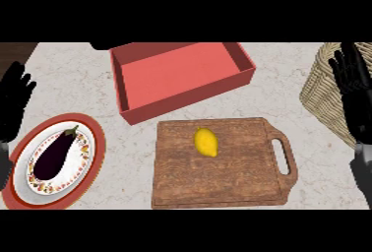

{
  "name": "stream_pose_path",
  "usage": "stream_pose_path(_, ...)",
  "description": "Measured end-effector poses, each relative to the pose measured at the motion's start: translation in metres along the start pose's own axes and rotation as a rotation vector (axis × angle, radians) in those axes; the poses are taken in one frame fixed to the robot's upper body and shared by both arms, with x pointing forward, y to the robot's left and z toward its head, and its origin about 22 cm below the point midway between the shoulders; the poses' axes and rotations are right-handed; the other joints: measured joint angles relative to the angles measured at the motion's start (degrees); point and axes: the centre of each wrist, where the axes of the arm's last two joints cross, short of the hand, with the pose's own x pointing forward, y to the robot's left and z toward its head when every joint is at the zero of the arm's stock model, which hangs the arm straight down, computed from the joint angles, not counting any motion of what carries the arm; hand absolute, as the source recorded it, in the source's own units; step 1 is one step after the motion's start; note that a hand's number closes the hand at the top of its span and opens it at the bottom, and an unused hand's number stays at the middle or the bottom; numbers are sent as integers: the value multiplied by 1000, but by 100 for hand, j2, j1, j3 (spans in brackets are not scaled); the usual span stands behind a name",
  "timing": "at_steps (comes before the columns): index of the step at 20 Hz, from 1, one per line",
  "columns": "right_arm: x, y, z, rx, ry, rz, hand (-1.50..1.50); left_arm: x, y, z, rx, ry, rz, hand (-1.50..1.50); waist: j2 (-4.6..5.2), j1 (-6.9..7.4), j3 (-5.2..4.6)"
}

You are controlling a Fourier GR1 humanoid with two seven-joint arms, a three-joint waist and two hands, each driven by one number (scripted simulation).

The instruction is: Pick the lemon from the cutting board and place it in the basket

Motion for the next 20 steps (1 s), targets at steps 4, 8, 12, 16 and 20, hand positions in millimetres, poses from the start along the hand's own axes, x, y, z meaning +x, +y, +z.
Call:
stream_pose_path(4, 11, 42, -22, 208, -74, -156, 150, 1, -18, 1, -83, -13, -26, 0, 84, 283, -69)
stream_pose_path(8, 51, 93, -36, 586, -277, -222, -150, -3, -45, 5, -207, -9, -41, 0, 171, 674, -107)
stream_pose_path(12, 71, 144, -25, 946, -490, -154, -150, -11, -61, 8, -267, 19, -50, 0, 173, 664, -124)
stream_pose_path(16, 65, 202, 1, 1087, -603, -159, -150, -22, -62, 13, -260, 57, -52, 0, 91, 390, -128)
stream_pose_path(20, 92, 232, 7, 1147, -589, -90, -150, -31, -53, 14, -235, 84, -50, 0, 37, 174, -135)
